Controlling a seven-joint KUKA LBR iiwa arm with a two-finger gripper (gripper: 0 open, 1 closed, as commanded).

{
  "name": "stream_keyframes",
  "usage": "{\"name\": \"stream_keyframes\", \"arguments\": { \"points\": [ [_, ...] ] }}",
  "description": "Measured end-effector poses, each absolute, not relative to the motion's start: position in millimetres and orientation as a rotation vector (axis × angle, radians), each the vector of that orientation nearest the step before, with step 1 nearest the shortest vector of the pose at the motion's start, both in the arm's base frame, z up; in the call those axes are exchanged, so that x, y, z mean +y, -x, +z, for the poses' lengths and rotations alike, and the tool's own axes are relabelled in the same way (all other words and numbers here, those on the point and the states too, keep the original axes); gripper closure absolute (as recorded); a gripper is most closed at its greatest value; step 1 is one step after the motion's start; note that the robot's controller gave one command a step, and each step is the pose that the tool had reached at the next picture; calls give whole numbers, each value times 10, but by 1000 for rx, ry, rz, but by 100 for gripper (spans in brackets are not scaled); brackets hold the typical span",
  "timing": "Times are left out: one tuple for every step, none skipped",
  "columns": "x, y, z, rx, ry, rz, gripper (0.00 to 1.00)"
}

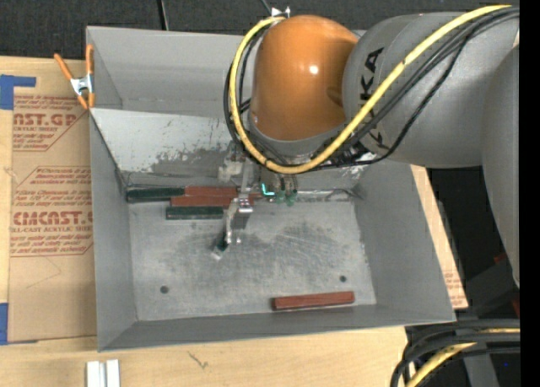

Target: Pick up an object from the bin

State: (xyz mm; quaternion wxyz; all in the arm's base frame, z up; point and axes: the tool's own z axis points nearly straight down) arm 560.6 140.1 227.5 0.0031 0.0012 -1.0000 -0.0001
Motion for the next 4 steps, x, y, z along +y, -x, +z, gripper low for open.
{"name": "stream_keyframes", "arguments": {
  "points": [
    [1394, -5622, 2324, -3143, -1, -2, 0],
    [1275, -5691, 763, -3153, 169, -20, 100],
    [1272, -5691, 763, -3153, 170, -20, 100],
    [1261, -5679, 1108, -3130, 180, 0, 100]
  ]
}}
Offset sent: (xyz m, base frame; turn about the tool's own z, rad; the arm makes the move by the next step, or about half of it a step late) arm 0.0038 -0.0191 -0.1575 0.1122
